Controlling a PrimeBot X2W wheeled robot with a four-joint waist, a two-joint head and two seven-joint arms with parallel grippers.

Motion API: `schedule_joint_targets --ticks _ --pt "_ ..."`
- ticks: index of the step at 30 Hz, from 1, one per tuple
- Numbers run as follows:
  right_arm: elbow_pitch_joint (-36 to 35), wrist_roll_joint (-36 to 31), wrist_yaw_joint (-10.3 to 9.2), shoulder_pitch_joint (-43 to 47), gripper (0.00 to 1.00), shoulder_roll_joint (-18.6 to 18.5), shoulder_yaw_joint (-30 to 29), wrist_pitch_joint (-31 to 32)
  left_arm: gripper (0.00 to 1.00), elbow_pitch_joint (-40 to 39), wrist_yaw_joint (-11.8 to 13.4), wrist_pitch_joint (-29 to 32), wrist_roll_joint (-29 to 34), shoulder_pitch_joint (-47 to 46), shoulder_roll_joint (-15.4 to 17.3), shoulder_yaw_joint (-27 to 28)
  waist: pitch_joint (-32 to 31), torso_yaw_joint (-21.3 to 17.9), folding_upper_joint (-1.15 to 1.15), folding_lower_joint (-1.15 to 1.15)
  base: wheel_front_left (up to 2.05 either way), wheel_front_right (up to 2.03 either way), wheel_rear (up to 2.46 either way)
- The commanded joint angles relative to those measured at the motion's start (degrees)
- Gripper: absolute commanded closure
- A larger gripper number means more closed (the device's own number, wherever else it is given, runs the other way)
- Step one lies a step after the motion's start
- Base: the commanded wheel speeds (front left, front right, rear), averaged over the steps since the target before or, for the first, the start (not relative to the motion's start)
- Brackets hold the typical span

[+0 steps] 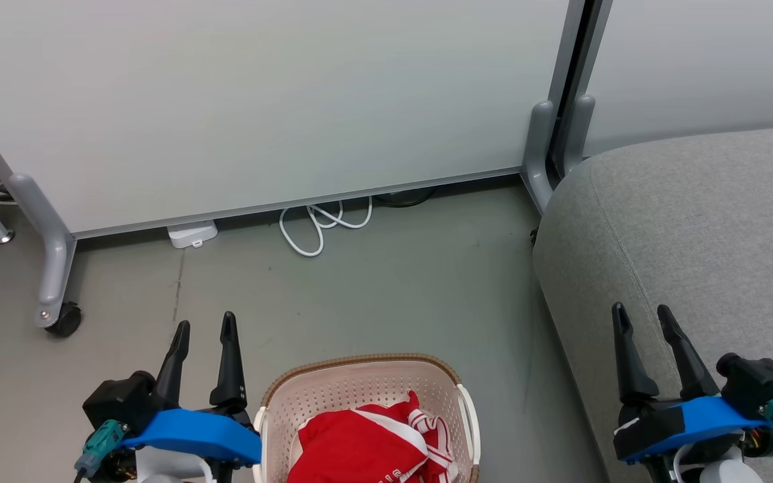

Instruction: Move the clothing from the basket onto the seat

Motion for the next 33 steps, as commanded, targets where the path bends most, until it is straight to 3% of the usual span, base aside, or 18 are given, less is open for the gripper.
schedule_joint_targets --ticks 1,33 --pt "-0.3 -1.3 0.11 -0.8 0.00 -0.4 0.1 -0.5 0.00 0.1 0.1 -0.6 1.0 -1.0 0.3 -0.3 0.0 0.0 0.00 0.00 0.00 0.00 0.00" --pt "0.0 -14.9 0.09 -1.2 0.00 -0.5 0.7 -3.9 0.00 3.6 0.9 -4.0 10.3 -2.2 0.3 -2.6 -0.5 0.3 0.00 0.00 0.00 0.00 0.00"
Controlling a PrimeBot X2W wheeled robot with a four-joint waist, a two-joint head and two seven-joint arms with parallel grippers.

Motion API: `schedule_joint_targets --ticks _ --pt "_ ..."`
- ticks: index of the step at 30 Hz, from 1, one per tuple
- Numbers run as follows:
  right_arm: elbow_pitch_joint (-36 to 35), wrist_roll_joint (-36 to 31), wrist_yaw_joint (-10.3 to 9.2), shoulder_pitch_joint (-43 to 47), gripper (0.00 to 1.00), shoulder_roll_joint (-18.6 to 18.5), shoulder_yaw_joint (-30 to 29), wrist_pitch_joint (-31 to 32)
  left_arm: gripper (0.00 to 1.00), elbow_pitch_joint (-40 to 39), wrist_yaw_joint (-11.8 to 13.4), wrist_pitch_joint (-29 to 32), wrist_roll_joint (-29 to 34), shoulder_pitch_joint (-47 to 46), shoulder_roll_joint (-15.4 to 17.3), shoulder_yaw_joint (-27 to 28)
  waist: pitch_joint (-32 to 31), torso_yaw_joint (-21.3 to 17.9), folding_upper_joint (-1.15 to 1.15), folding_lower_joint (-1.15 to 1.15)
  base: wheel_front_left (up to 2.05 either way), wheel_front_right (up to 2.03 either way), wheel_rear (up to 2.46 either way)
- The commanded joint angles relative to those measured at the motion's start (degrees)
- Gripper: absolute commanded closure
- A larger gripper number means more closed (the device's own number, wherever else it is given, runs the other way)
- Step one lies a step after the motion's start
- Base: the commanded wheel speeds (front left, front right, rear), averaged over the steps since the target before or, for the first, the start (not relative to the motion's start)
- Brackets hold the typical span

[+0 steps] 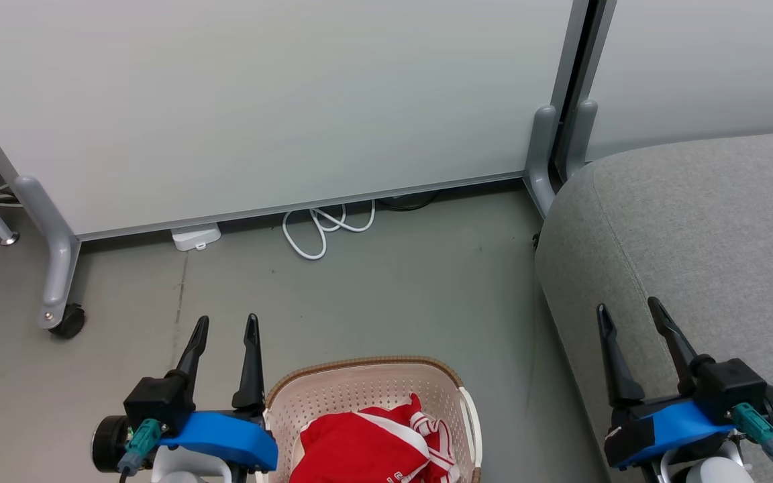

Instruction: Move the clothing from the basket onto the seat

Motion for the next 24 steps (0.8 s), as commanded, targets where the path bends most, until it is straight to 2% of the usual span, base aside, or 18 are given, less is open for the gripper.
schedule_joint_targets --ticks 1,19,24 --pt "0.0 -0.4 0.02 -0.9 0.00 -0.3 0.0 -0.3 0.00 0.1 0.2 -0.3 0.4 -0.9 0.2 -0.1 0.0 0.0 0.00 0.00 0.00 0.00 0.00" --pt "-0.1 0.3 0.02 -0.4 0.00 -0.3 0.2 -0.3 0.00 0.6 0.0 -0.3 0.3 -0.2 0.2 0.2 -0.1 -0.1 0.00 0.00 0.00 0.00 0.00" --pt "-0.5 0.6 0.02 -0.5 0.00 -0.3 0.5 -0.3 0.00 2.9 -0.3 -0.3 1.2 -0.4 0.3 -0.4 0.7 -0.9 0.00 0.00 0.00 0.00 0.00"
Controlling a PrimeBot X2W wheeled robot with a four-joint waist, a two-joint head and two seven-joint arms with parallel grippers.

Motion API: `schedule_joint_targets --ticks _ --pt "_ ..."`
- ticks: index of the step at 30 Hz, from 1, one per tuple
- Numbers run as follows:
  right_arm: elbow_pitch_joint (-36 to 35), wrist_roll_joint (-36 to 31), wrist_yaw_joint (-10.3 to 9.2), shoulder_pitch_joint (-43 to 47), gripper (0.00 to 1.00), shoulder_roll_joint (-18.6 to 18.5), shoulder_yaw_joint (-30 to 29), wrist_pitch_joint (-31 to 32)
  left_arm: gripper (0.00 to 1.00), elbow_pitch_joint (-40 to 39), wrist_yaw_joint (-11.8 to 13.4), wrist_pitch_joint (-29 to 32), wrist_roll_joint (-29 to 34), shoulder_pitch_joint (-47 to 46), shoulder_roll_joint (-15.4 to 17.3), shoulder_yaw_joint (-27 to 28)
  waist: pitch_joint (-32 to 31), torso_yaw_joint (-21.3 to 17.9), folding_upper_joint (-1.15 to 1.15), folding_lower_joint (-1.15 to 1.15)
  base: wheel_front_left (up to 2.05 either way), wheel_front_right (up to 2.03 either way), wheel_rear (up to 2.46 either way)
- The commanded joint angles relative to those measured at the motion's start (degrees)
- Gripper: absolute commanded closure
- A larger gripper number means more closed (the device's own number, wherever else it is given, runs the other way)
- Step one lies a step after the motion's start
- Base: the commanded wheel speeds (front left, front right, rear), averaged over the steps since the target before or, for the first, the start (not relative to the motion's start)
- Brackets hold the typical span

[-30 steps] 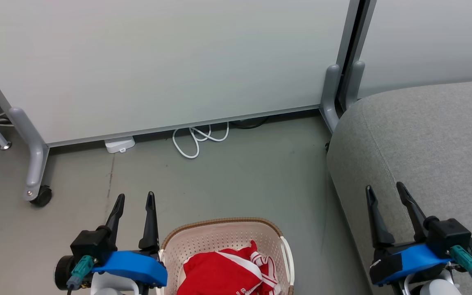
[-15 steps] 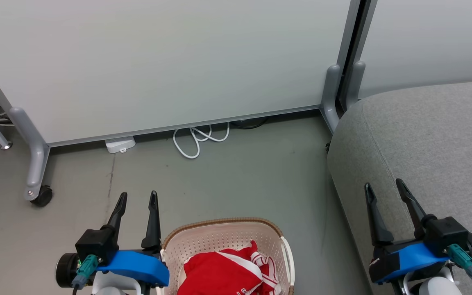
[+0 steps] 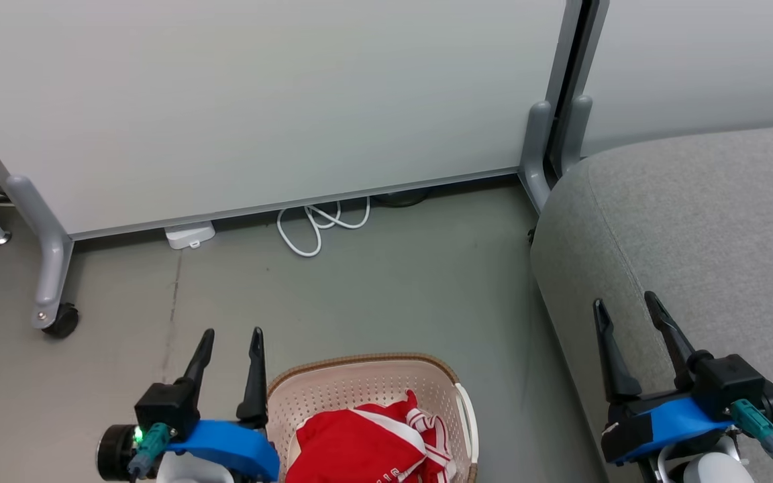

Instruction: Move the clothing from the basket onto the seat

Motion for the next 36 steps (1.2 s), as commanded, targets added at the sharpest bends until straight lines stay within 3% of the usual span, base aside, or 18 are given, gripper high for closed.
schedule_joint_targets --ticks 1,8,20,36 --pt "-0.3 0.5 0.02 -0.2 0.00 -0.3 0.1 -0.2 0.00 1.0 -0.2 -0.2 0.4 -0.5 0.4 -0.2 0.7 -0.5 0.00 0.00 0.00 0.00 0.00" --pt "-1.8 1.6 0.02 -2.4 0.00 -0.3 1.4 -0.2 0.00 9.7 -1.3 2.4 1.9 -5.4 2.8 -3.4 6.4 -3.6 0.00 0.00 0.00 0.00 0.00" --pt "-4.8 5.0 0.02 -8.4 0.00 -0.2 3.8 -0.2 0.00 22.0 -2.4 8.9 2.9 -16.4 7.8 -8.9 21.9 -12.3 0.00 0.00 0.00 0.00 0.00" --pt "-8.2 11.1 0.02 -14.6 0.00 -0.1 9.6 -0.2 0.00 29.8 -2.5 18.2 0.8 -29.6 16.8 -18.0 38.9 -21.0 0.00 0.00 0.00 0.00 0.00"
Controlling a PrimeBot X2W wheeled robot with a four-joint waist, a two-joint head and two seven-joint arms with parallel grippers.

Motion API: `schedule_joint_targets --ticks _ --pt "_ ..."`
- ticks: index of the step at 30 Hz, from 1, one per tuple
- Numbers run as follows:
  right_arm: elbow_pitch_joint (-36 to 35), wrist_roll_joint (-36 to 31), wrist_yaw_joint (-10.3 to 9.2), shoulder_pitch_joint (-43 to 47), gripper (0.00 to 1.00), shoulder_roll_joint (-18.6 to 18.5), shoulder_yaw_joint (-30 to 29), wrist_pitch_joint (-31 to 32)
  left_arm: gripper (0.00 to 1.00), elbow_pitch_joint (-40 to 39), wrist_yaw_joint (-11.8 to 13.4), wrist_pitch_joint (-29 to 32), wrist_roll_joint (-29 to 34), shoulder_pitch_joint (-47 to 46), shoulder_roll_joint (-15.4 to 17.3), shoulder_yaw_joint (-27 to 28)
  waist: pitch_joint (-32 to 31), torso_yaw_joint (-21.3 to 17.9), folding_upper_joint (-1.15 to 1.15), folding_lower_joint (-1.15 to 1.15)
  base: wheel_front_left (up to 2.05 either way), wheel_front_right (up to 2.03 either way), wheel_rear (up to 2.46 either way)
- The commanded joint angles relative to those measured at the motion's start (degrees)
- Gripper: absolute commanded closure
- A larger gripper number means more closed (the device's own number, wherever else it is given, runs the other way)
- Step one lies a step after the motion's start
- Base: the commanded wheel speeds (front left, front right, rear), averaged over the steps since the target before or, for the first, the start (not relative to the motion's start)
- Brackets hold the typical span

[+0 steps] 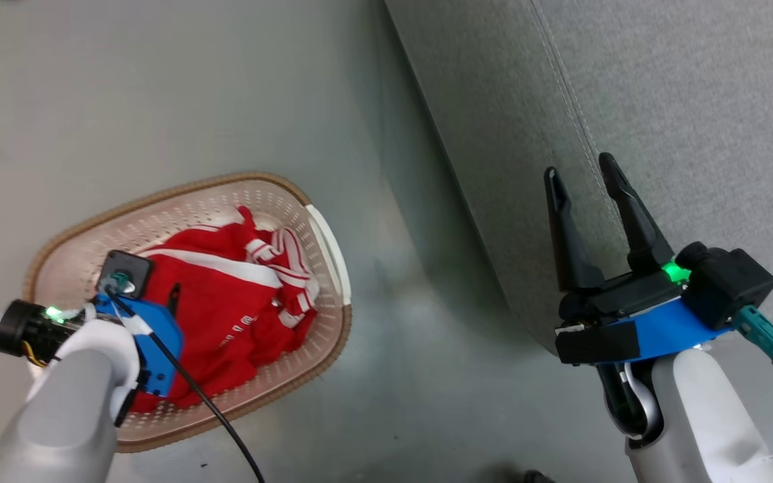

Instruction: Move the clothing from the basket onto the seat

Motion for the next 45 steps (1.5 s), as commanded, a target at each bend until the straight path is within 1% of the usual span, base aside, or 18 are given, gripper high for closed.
schedule_joint_targets --ticks 1,6,8,13,16,21,26,28,29,30,31,32,33,39,45 --pt "-0.5 0.9 0.01 -1.5 0.00 0.0 0.8 -0.2 0.00 0.3 -0.1 0.4 0.0 -1.7 1.3 -0.3 4.3 -3.4 0.00 -0.01 0.00 0.00 0.00" --pt "-1.3 2.9 0.01 -2.4 0.00 0.0 2.3 -0.2 0.00 0.7 -0.1 1.6 -0.3 -3.7 3.9 -0.6 7.9 -5.2 0.00 -0.01 0.00 0.00 0.00" --pt "-1.6 3.7 0.01 -2.7 0.00 0.0 2.8 -0.2 0.00 0.9 0.3 2.3 -0.2 -4.4 4.7 -0.5 9.2 -5.6 0.00 -0.01 0.00 0.00 0.00" --pt "-2.2 5.3 0.01 -3.6 0.00 0.0 3.7 -0.2 0.00 0.5 2.4 4.1 0.8 -6.1 6.5 -0.8 12.0 -6.7 0.00 -0.01 0.00 0.00 0.00" --pt "-2.3 6.2 0.01 -3.8 0.00 0.0 4.5 -0.2 0.00 0.4 4.0 5.5 1.0 -6.6 7.4 -0.6 13.2 -7.2 0.00 -0.01 0.00 0.00 0.00" --pt "-2.5 7.6 0.01 -4.3 0.00 0.0 5.3 -0.2 0.00 0.4 6.5 9.4 0.4 -7.2 8.3 0.0 14.6 -7.8 0.00 -0.01 0.00 0.00 0.00" --pt "-2.6 8.1 0.01 -4.4 0.00 0.0 5.8 -0.2 0.00 -0.1 6.5 12.4 -0.7 -6.5 8.5 0.3 15.1 -8.2 0.00 -0.01 0.00 0.00 0.00" --pt "-2.7 8.3 0.01 -4.5 0.00 0.0 6.1 -0.2 0.00 0.0 6.0 13.4 -1.2 -6.4 9.1 0.6 15.4 -8.5 0.00 -0.01 0.00 0.00 0.00" --pt "-2.7 8.4 0.01 -4.7 0.00 0.0 6.2 -0.2 0.08 0.3 5.9 13.7 -1.5 -6.5 9.3 0.6 15.6 -8.7 0.00 -0.01 0.00 0.00 0.00" --pt "-2.7 8.6 0.01 -4.9 0.00 0.0 6.2 -0.2 0.39 0.5 5.7 13.8 -1.5 -6.6 9.3 0.6 15.7 -8.8 0.00 -0.01 0.00 0.00 0.00" --pt "-2.7 8.8 0.01 -4.9 0.00 0.0 6.3 -0.2 0.55 0.7 5.5 13.9 -1.7 -6.8 9.3 0.5 15.8 -8.9 0.00 -0.01 0.00 0.00 0.00" --pt "-2.7 8.9 0.01 -4.8 0.00 0.0 6.2 -0.2 0.82 1.2 5.3 13.9 -2.0 -7.0 9.6 0.4 15.9 -9.0 0.00 -0.01 0.00 0.00 0.00" --pt "-2.6 8.8 0.01 -4.8 0.00 0.0 6.2 -0.2 1.00 1.5 5.1 13.9 -2.1 -7.1 9.7 0.3 16.0 -9.1 0.00 -0.01 0.00 0.00 0.00" --pt "-2.5 8.9 0.01 -5.4 0.00 0.0 5.9 -0.2 1.00 3.5 3.9 12.6 -2.7 -7.8 9.8 0.0 16.3 -8.9 0.00 -0.01 0.00 0.00 0.00" --pt "-2.3 8.5 0.01 -5.7 0.00 0.0 5.8 -0.2 1.00 6.4 2.8 9.8 -3.3 -8.8 9.3 -0.5 16.1 -8.5 0.00 -0.01 0.00 0.00 0.00"
